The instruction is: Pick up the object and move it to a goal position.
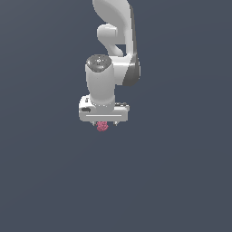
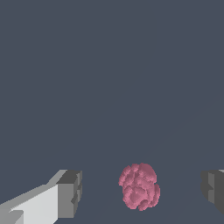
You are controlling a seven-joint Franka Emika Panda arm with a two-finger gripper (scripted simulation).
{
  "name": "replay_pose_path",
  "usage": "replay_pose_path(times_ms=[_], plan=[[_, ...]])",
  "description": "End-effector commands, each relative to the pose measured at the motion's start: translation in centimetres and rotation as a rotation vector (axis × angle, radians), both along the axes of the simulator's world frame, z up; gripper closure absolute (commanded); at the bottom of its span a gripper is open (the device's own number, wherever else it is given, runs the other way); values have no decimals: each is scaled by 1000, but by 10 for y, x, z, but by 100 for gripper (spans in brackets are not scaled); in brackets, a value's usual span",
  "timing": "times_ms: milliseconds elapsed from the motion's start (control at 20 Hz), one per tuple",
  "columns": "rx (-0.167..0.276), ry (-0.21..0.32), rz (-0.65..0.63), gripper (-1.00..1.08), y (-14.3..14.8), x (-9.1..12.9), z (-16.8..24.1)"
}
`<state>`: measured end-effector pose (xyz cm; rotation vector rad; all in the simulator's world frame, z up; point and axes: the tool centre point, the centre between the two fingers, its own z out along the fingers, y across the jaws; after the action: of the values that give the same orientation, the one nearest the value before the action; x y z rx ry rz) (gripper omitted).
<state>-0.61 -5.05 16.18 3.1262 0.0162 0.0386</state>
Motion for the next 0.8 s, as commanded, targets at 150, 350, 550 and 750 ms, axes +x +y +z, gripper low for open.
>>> replay_pose_path(times_ms=[150, 350, 550, 750], plan=[[2, 9, 74, -92, -10, -20, -22], [5, 16, 143, -92, -18, -40, -41], [8, 21, 197, -92, -24, -56, -55], [10, 24, 235, -92, -28, -68, -64]])
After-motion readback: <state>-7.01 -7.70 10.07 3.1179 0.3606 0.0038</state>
